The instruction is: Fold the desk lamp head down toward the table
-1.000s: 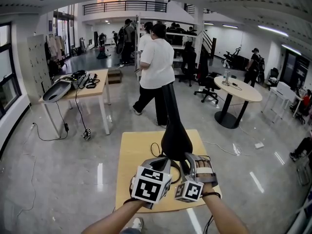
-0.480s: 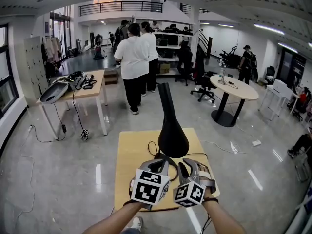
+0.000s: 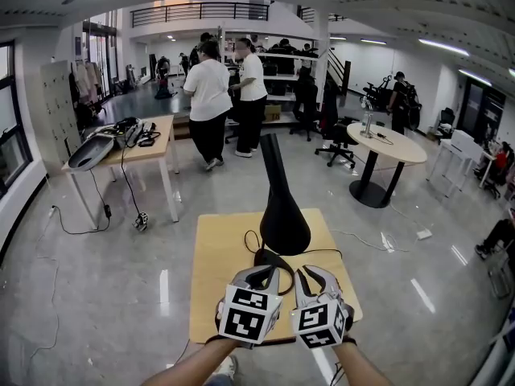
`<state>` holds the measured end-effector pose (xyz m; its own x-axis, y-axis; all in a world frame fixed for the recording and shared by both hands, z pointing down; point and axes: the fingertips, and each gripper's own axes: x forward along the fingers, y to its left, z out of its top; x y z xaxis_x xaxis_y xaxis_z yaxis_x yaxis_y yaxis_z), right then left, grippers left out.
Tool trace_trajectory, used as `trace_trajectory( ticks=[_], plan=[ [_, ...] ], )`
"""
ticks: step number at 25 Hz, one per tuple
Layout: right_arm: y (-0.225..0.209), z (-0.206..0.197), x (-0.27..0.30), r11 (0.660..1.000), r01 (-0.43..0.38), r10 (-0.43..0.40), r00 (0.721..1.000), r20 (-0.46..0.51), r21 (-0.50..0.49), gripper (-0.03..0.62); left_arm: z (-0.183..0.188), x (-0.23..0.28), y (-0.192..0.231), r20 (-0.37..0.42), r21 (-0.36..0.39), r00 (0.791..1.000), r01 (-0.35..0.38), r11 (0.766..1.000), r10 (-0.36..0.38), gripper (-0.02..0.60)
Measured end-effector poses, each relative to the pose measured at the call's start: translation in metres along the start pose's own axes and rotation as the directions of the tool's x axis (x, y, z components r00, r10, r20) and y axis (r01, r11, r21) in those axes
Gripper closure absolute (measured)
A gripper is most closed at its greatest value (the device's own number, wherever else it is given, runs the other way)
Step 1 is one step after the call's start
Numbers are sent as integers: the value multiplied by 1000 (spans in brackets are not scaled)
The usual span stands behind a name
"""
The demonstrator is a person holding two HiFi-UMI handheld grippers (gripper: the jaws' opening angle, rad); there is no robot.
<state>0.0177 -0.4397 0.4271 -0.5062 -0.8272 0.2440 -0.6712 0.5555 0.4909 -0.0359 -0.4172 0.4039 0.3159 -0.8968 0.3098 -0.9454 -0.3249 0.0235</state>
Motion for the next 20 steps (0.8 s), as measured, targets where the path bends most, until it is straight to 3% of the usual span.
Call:
trace_trajectory(
  ticks=[9,20],
  plan=[
    [11,17,-13,971,-25,14,999,49,237,588,-5,-8,2,18,20,1000,-4,1000,4,561],
    [23,18,-44,910,-74,44,996,81,407,588,-10,-30,-16,46,25,999,-27,999,26,561]
  ],
)
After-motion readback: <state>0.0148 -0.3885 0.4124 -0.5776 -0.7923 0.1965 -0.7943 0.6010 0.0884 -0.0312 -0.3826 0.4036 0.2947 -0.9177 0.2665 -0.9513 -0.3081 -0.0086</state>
